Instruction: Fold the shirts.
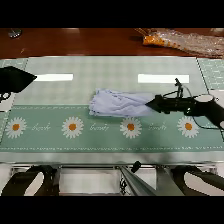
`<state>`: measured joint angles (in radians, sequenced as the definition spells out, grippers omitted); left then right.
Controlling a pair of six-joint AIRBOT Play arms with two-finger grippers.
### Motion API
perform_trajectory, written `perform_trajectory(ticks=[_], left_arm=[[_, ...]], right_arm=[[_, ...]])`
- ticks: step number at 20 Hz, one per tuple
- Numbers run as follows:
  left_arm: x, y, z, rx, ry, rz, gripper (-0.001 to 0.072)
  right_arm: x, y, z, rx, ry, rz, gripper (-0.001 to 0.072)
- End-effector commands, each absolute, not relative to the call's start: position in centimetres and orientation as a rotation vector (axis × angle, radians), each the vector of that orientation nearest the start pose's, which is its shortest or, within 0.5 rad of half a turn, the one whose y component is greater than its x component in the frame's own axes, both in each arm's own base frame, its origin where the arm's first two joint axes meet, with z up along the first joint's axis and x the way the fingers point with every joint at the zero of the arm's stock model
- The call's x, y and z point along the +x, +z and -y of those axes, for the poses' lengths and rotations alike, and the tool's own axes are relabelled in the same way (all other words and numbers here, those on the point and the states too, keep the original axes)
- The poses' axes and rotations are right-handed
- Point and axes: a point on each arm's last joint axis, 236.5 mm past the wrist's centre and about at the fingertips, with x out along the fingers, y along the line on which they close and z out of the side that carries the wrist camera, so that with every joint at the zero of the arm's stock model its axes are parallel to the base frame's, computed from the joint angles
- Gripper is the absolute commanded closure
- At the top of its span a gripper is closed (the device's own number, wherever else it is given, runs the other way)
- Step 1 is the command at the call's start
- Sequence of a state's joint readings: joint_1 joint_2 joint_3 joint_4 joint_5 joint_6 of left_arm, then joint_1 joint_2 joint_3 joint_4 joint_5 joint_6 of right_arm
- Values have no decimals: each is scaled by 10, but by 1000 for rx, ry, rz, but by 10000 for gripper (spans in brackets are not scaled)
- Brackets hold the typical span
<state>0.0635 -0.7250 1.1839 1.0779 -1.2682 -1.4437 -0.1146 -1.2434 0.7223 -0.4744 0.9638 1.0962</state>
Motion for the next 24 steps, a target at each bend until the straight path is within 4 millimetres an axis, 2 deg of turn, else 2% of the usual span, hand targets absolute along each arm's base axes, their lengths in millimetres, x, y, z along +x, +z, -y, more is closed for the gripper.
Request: perform_trajectory(ticks=[1,3,5,7,10,13,16,20,24], left_arm=[[306,222,86,-243,-364,-749,570],[320,222,84,-255,-350,-728,570],[335,218,81,-268,-335,-720,570],[347,206,80,-280,-327,-746,570],[361,180,79,-298,-320,-816,570],[370,161,78,-264,-336,-858,571],[376,154,78,-225,-352,-862,571],[388,162,74,-225,-333,-803,571],[395,168,71,-202,-328,-760,571]], right_arm=[[379,67,-92,776,437,-973,682],[384,125,-45,721,336,-862,682],[373,169,-2,670,227,-807,682],[349,193,36,664,93,-803,682],[307,210,99,647,-150,-806,682],[250,207,155,634,-413,-866,682],[190,186,186,666,-618,-990,682],[129,172,210,664,-839,-1119,682],[90,147,211,704,-945,-1256,682]])
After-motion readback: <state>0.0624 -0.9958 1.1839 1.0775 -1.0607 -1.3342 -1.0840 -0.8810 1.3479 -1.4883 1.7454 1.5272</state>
